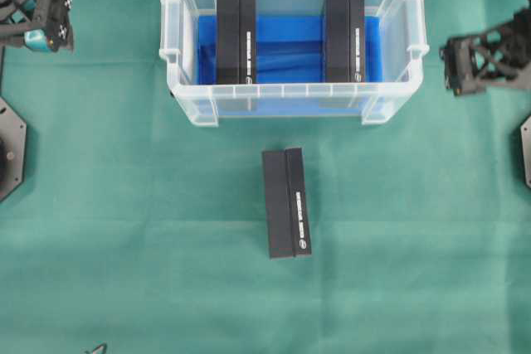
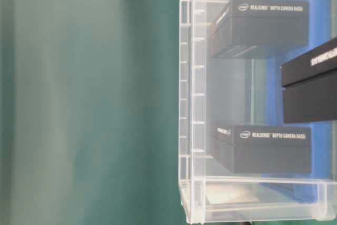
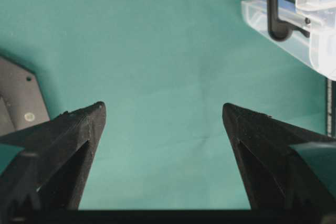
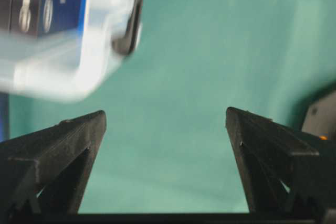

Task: Take out the box from the case.
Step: 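Withdraw the right gripper to the right side, then move the open left gripper over the left black box in the case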

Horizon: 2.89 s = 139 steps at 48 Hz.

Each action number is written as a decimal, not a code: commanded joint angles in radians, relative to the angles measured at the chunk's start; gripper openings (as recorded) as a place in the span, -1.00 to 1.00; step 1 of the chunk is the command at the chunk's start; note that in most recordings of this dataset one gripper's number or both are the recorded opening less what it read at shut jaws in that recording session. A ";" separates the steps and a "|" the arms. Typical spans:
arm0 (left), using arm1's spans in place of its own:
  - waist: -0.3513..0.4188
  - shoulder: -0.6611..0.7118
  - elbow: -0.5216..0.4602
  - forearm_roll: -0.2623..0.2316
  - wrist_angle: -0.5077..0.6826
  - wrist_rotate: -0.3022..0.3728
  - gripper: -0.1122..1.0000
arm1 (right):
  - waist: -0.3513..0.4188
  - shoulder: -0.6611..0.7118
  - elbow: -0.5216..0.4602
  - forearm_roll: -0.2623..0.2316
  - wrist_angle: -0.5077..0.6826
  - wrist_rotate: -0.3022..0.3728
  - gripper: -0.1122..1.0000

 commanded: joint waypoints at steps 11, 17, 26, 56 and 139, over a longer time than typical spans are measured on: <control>-0.003 0.000 -0.026 0.005 -0.003 0.002 0.88 | -0.219 -0.005 -0.005 0.011 -0.051 -0.179 0.86; -0.003 0.000 -0.026 0.005 -0.002 0.002 0.88 | -0.287 0.000 -0.003 0.025 -0.055 -0.249 0.86; -0.003 0.000 -0.026 0.006 -0.003 0.002 0.88 | -0.327 0.015 -0.005 0.049 -0.077 -0.295 0.86; -0.003 0.071 -0.077 0.008 -0.083 0.018 0.88 | -0.325 0.020 -0.005 0.063 -0.080 -0.293 0.86; -0.152 0.650 -0.658 0.037 -0.041 -0.075 0.88 | -0.327 0.014 0.002 0.048 -0.143 -0.318 0.86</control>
